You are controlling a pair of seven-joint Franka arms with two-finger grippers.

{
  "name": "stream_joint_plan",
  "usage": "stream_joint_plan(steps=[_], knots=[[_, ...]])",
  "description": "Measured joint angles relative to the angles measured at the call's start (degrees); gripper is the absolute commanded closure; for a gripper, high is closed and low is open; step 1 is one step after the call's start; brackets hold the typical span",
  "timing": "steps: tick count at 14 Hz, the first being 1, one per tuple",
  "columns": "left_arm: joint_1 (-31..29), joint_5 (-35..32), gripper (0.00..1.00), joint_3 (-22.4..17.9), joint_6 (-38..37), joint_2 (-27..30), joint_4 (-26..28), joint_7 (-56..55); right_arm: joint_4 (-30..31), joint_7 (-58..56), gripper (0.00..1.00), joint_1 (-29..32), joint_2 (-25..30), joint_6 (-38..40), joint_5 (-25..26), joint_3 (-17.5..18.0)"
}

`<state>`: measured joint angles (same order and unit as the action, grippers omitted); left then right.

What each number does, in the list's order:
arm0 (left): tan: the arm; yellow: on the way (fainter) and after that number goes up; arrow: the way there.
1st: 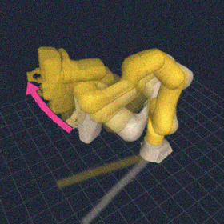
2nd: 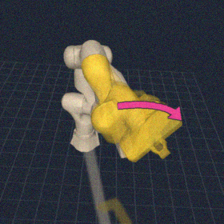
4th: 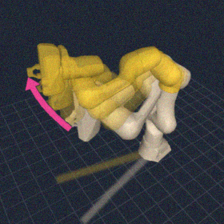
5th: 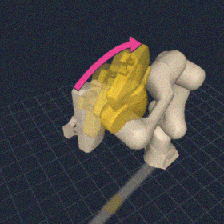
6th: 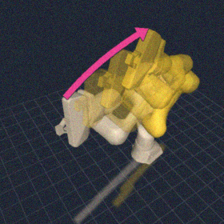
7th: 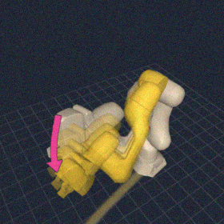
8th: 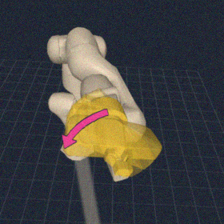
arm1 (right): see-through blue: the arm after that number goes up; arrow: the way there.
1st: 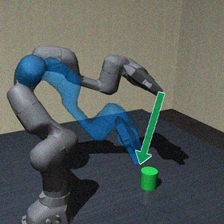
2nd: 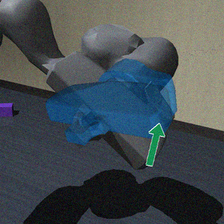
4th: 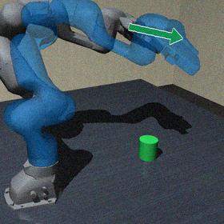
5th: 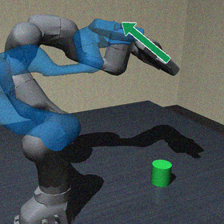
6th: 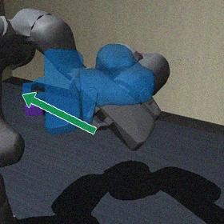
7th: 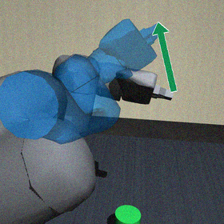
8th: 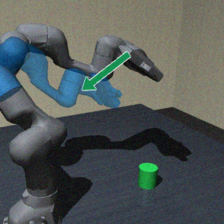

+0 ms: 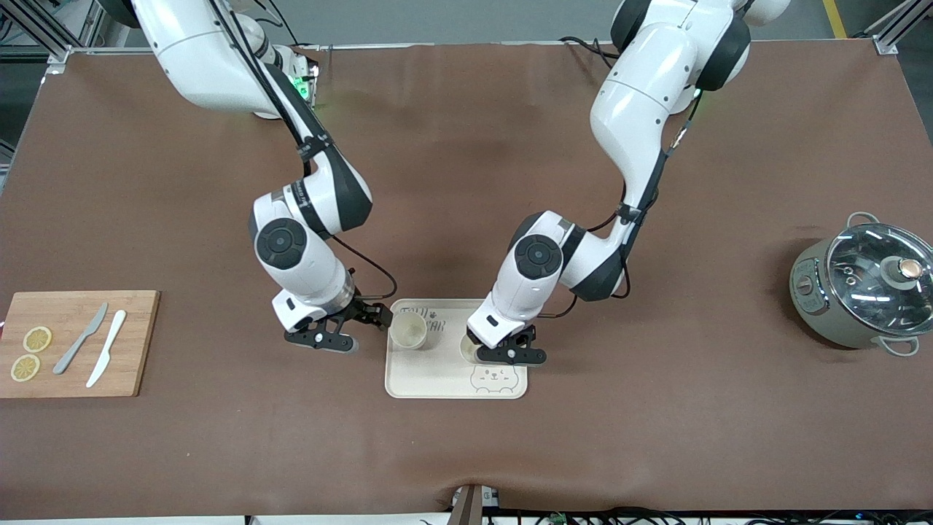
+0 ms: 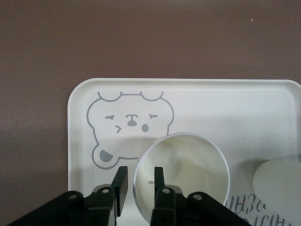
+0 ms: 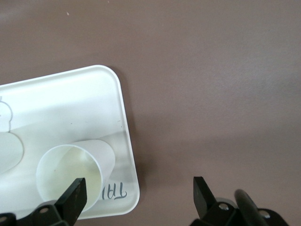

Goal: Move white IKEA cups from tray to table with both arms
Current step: 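Grasp the cup with the left gripper while the right gripper reaches the other cup, then grasp the other cup with the right gripper while the left gripper lifts its cup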

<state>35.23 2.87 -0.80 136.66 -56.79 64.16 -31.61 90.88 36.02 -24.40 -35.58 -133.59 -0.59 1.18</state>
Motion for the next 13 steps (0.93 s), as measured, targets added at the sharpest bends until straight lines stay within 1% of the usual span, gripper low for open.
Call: stream_joint_plan(steps=[3, 7, 8, 11, 13], knots=[[0.00, 0.01, 1.00, 0.00, -0.01, -0.12, 0.01, 0.00, -0.31, 3.32, 0.00, -1.36, -1.66, -1.24, 0.62, -0.01], [-0.06, 0.05, 1.00, -0.06, -0.22, -0.03, -0.53, -0.25, -0.42, 6.94, 0.00, -3.02, -3.78, -4.76, 0.66, -0.01], [-0.09, 0.06, 1.00, -0.08, -1.69, 0.29, -1.07, -0.26, -0.44, 7.29, 0.06, -3.24, -4.20, -5.46, 0.70, -0.01], [-0.50, 0.00, 1.00, -0.52, -12.80, 3.69, -2.38, -0.12, -0.67, 7.46, 0.46, -3.41, -4.68, -6.74, 0.78, -0.02], [-1.24, -0.04, 1.00, -0.70, -18.49, 6.84, -2.46, 0.60, -0.99, 7.47, 0.65, -3.49, -4.77, -6.82, 0.81, -0.02]])
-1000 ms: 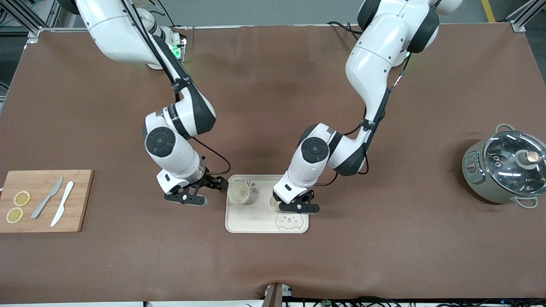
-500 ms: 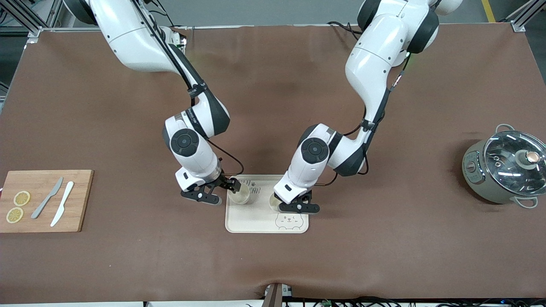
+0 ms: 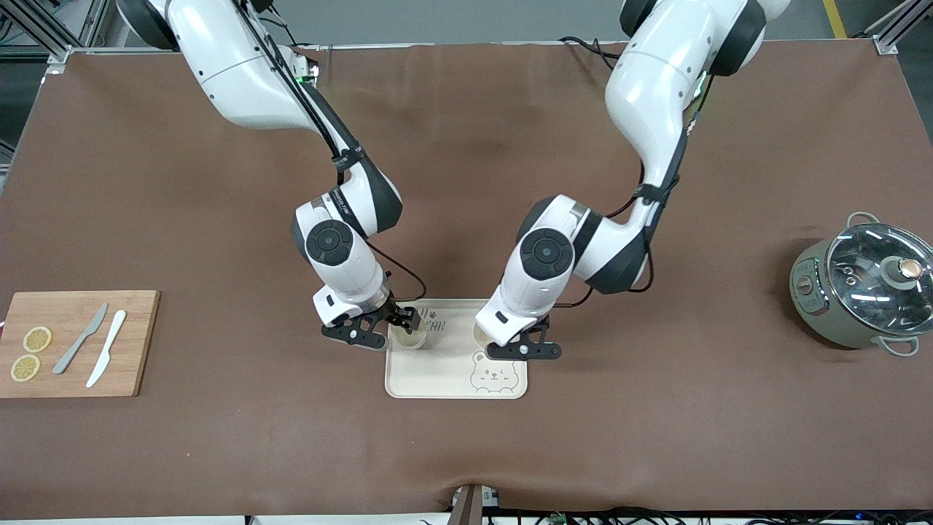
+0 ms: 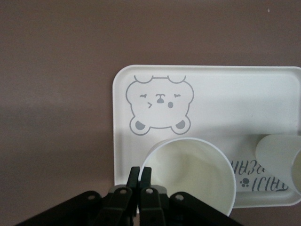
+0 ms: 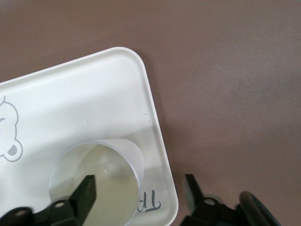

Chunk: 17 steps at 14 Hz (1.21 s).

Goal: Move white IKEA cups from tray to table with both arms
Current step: 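Grasp the other cup with the right gripper while the left gripper lifts its cup, then carry the cups off the tray with both grippers, apart from each other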

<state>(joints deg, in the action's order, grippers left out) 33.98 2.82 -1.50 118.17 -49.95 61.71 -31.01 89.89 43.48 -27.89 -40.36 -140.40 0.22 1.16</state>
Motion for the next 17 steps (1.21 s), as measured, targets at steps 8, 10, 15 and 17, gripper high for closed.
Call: stream_joint_plan(steps=[8, 10, 15, 17], knots=[[-8.10, -0.05, 1.00, -0.20, -13.82, 16.01, 11.45, 17.36, -0.36, 0.14, 1.00, -0.41, -0.08, -0.08, 1.93, -0.02], [-10.57, -0.05, 1.00, -0.20, -12.57, 21.04, 18.29, 21.94, -0.84, 0.14, 1.00, -0.42, -0.08, -0.08, 1.93, -0.04], [-14.34, -0.05, 1.00, -0.13, 3.53, 32.18, 40.20, 28.52, -5.05, 0.08, 1.00, 0.21, 0.08, 2.67, 1.94, -0.95], [-15.98, -0.05, 1.00, -0.10, 10.48, 37.00, 49.36, 31.29, -7.03, -2.92, 1.00, 2.05, 0.35, 6.75, 2.02, -1.26]])
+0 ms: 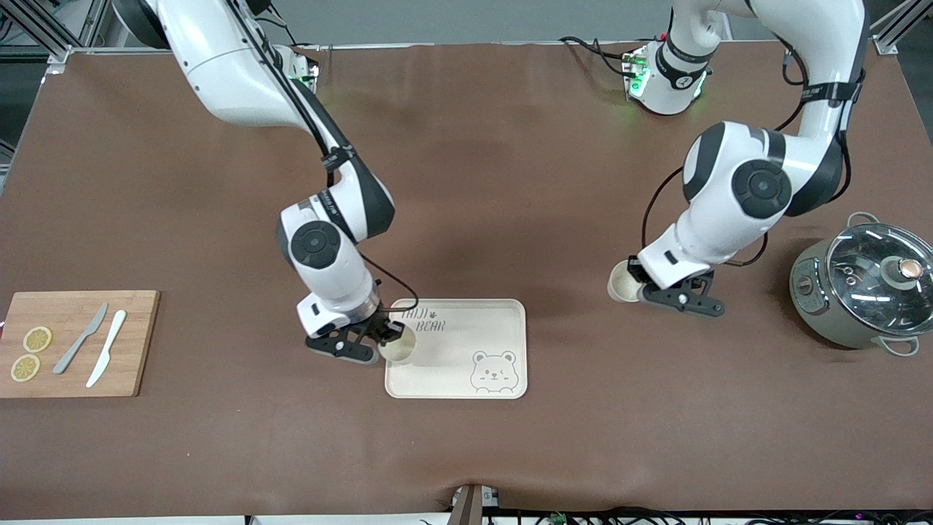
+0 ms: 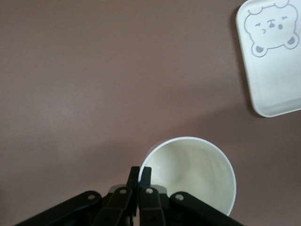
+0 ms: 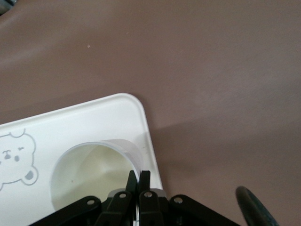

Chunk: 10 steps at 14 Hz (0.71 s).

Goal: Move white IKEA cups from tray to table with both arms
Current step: 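Carry the cups off the tray with both grippers, apart from each other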

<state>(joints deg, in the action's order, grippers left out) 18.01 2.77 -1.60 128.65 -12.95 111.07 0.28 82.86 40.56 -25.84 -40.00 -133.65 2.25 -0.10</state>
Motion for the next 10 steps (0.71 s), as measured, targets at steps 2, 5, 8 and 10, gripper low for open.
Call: stream_joint_plan(steps=[2, 5, 8, 10], knots=[[-1.88, 0.06, 1.00, 0.01, 5.62, 4.85, 8.40, 2.89, -1.02, -5.67, 1.00, 2.88, 0.67, 2.49, 0.00, -0.11], [-4.06, 3.10, 1.00, 0.02, 12.04, 9.49, 17.58, 8.98, -1.35, -16.36, 1.00, 8.06, 1.99, 5.77, -0.01, -0.12], [-4.96, 5.45, 1.00, 0.03, 14.44, 10.45, 21.89, 11.82, -1.33, -25.91, 1.00, 12.62, 2.35, 7.96, -0.01, -0.12], [-5.00, 5.56, 1.00, 0.06, 14.59, 10.38, 22.76, 11.82, -1.03, -32.09, 1.00, 15.75, 2.34, 8.56, -0.02, -0.12]])
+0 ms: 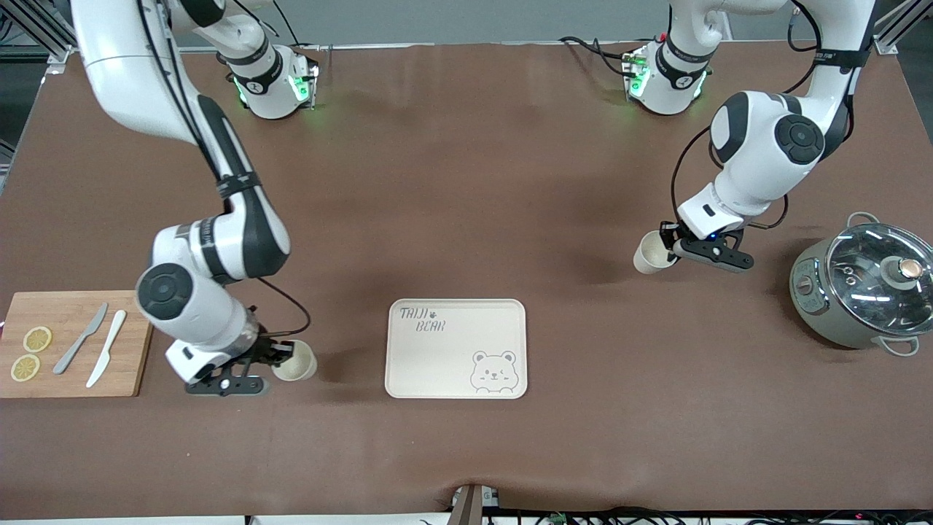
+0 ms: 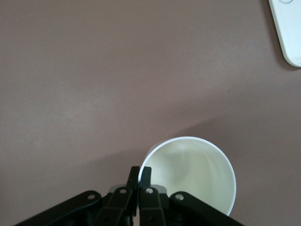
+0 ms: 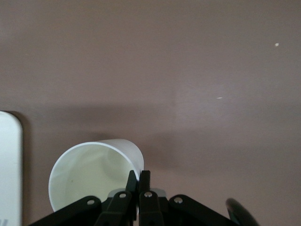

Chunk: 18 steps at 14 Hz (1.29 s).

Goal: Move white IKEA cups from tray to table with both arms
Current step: 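Carry the cups off the tray with both grippers, apart from each other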

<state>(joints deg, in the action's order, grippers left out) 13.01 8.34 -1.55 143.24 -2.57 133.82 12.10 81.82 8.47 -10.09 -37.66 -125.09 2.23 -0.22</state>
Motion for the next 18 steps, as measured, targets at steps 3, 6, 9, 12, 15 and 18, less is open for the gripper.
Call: stream_joint_plan(steps=[3, 6, 9, 12, 15, 18], knots=[[-0.01, 1.14, 1.00, 0.03, 0.78, -0.90, 0.43, 0.00, 0.66, -8.82, 1.00, 4.63, -0.02, -0.09, -0.27, 0.08], [-0.01, 1.35, 1.00, 0.05, 4.22, -3.94, 0.72, 0.00, 0.95, -16.73, 1.00, 7.88, -0.02, -0.43, -2.84, 0.10], [-0.02, 1.38, 1.00, 0.06, 7.30, -7.03, 0.75, 0.00, 1.49, -22.41, 1.00, 10.32, -0.28, -1.33, -3.74, 0.11], [-0.03, 1.39, 1.00, 0.08, 10.45, -9.31, 0.77, 0.00, 2.01, -26.36, 1.00, 13.04, -1.41, -2.79, -4.05, 0.10], [-0.03, 1.39, 1.00, 0.08, 12.32, -10.88, 0.77, 0.00, 2.07, -27.55, 1.00, 14.36, -3.01, -3.02, -5.57, 0.12], [-0.03, 1.39, 1.00, 0.09, 12.57, -11.08, 0.77, 0.00, 2.09, -27.55, 1.00, 14.38, -4.33, -3.04, -5.96, 0.18]])
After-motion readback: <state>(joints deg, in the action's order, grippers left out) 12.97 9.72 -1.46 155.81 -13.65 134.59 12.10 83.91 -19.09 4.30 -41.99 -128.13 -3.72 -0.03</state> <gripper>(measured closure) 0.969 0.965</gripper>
